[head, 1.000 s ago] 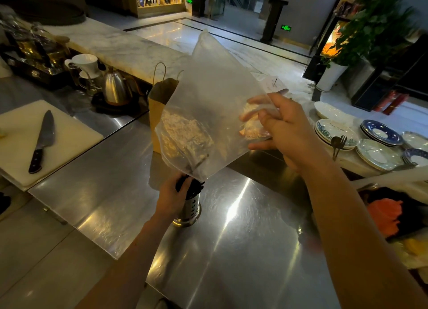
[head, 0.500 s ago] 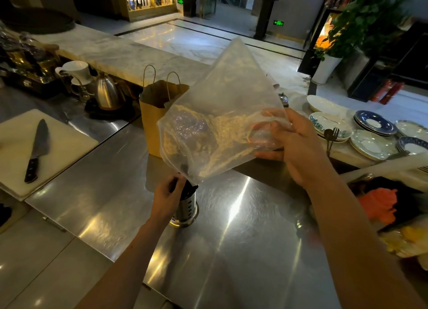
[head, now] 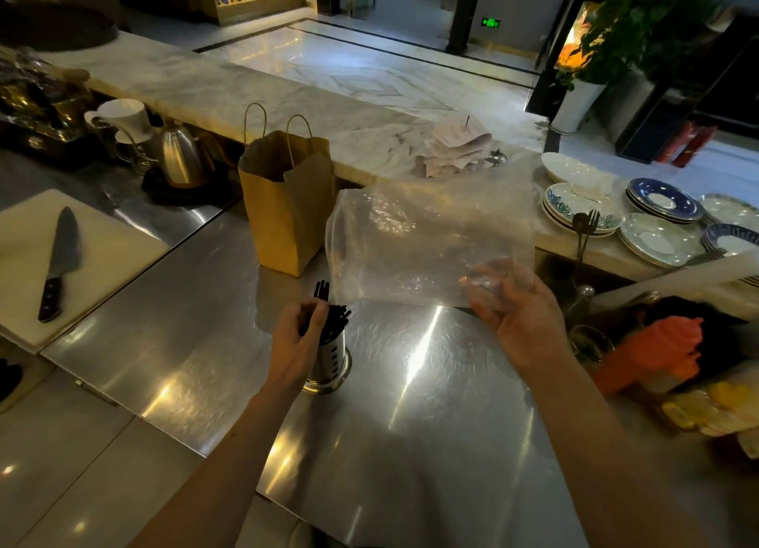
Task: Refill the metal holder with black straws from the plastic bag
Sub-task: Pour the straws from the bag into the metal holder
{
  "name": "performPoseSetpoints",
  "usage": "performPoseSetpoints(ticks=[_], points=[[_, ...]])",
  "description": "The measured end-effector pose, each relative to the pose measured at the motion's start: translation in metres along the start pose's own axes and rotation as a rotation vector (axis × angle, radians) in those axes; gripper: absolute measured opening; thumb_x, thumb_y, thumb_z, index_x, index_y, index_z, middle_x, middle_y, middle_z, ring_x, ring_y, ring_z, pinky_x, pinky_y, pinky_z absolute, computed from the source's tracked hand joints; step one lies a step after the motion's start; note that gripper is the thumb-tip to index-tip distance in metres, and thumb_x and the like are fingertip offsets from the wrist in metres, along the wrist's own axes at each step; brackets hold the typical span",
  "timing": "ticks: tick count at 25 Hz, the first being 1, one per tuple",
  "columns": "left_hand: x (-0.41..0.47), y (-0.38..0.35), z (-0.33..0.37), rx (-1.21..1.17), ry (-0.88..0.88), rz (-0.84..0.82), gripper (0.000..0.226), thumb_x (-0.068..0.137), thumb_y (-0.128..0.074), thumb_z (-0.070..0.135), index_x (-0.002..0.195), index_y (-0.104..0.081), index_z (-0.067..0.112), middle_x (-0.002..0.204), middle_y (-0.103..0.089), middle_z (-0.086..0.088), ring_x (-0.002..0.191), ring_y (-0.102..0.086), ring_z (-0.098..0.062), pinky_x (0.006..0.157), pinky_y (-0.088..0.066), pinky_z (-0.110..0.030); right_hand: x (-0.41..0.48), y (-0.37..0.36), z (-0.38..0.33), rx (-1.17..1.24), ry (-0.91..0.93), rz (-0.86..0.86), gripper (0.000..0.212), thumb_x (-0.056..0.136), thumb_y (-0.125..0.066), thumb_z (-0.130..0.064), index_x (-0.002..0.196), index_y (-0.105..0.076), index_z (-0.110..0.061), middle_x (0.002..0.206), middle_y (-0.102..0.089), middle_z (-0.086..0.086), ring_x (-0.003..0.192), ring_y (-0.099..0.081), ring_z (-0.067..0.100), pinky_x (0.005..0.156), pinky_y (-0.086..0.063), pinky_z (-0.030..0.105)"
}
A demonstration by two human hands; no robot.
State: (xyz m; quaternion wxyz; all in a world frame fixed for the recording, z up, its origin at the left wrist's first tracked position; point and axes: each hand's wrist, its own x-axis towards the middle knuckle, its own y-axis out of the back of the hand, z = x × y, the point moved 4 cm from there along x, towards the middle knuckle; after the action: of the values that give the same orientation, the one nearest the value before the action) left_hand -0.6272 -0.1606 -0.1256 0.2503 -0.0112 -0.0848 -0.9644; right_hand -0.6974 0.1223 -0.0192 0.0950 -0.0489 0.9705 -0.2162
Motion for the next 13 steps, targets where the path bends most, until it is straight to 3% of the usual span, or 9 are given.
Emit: performPoseSetpoints(ticks=[2, 5, 7, 9, 10, 11, 12, 13], points=[[-0.002, 0.0, 0.004, -0.015, 0.004, -0.01, 0.026, 0.097, -0.052, 0.033, 0.109, -0.062, 0.012, 0.098, -0.066, 0.005, 0.088, -0.062, 0.007, 0.075, -0.045, -0.016, -0.003, 0.017, 0.022, 0.114, -0.042, 0.03, 0.019, 0.083, -0.062, -0.007, 0.101, -0.063, -0.003, 0.092, -0.071, 0.009, 0.088, -0.072, 0.021, 0.088, -0.055, 0.038], [-0.005, 0.0, 0.009, -0.02, 0.011, -0.008, 0.028, 0.103, -0.041, 0.031, 0.109, -0.064, 0.015, 0.098, -0.065, 0.009, 0.088, -0.059, 0.009, 0.074, -0.043, -0.011, -0.007, 0.048, 0.065, 0.373, -0.099, 0.128, 0.057, 0.052, -0.09, -0.009, 0.101, -0.062, -0.007, 0.1, -0.071, 0.01, 0.087, -0.074, 0.023, 0.075, -0.062, 0.033], [-0.003, 0.005, 0.004, -0.002, 0.006, 0.02, 0.035, 0.104, -0.036, 0.029, 0.115, -0.066, 0.013, 0.108, -0.064, 0.003, 0.096, -0.056, 0.006, 0.077, -0.041, -0.007, -0.01, 0.07, 0.094, 0.54, -0.13, 0.225, 0.082, 0.03, -0.096, -0.001, 0.103, -0.058, -0.008, 0.103, -0.071, 0.015, 0.084, -0.074, 0.03, 0.066, -0.062, 0.033], [-0.001, 0.011, 0.0, 0.071, 0.003, 0.031, 0.031, 0.104, -0.039, 0.02, 0.12, -0.063, 0.009, 0.113, -0.063, 0.001, 0.097, -0.057, 0.001, 0.075, -0.041, -0.001, -0.014, 0.087, 0.124, 0.632, -0.188, 0.322, 0.099, 0.012, -0.098, 0.0, 0.102, -0.058, -0.008, 0.1, -0.072, 0.017, 0.086, -0.073, 0.035, 0.068, -0.062, 0.033], [0.0, 0.013, -0.003, 0.112, -0.004, 0.03, 0.028, 0.103, -0.042, 0.019, 0.12, -0.062, 0.008, 0.113, -0.063, -0.001, 0.099, -0.059, -0.006, 0.075, -0.043, -0.002, -0.019, 0.092, 0.136, 0.524, -0.221, 0.366, 0.094, 0.021, -0.099, -0.003, 0.107, -0.06, -0.008, 0.108, -0.069, 0.018, 0.097, -0.07, 0.037, 0.073, -0.061, 0.026], [0.001, 0.014, -0.005, 0.144, -0.004, 0.033, 0.026, 0.102, -0.045, 0.019, 0.12, -0.06, 0.008, 0.113, -0.064, -0.003, 0.102, -0.06, -0.012, 0.074, -0.044, -0.005, -0.026, 0.096, 0.148, 0.315, -0.287, 0.388, 0.079, 0.046, -0.096, -0.009, 0.117, -0.06, -0.009, 0.122, -0.062, 0.019, 0.113, -0.062, 0.037, 0.085, -0.054, 0.016], [0.002, 0.017, -0.007, 0.157, -0.006, 0.04, 0.024, 0.1, -0.049, 0.019, 0.119, -0.06, 0.009, 0.113, -0.065, -0.004, 0.104, -0.061, -0.016, 0.077, -0.046, -0.007, -0.032, 0.102, 0.161, 0.129, -0.351, 0.495, 0.059, 0.075, -0.081, -0.021, 0.127, -0.058, -0.01, 0.136, -0.054, 0.017, 0.127, -0.05, 0.033, 0.098, -0.039, 0.007], [0.004, 0.02, -0.009, 0.166, -0.006, 0.041, 0.024, 0.099, -0.052, 0.02, 0.12, -0.059, 0.011, 0.114, -0.065, -0.005, 0.106, -0.061, -0.017, 0.082, -0.047, -0.011, -0.035, 0.112, 0.172, -0.058, -0.32, 0.605, 0.048, 0.091, -0.062, -0.03, 0.134, -0.054, -0.011, 0.144, -0.047, 0.015, 0.135, -0.042, 0.03, 0.109, -0.026, 0.011]])
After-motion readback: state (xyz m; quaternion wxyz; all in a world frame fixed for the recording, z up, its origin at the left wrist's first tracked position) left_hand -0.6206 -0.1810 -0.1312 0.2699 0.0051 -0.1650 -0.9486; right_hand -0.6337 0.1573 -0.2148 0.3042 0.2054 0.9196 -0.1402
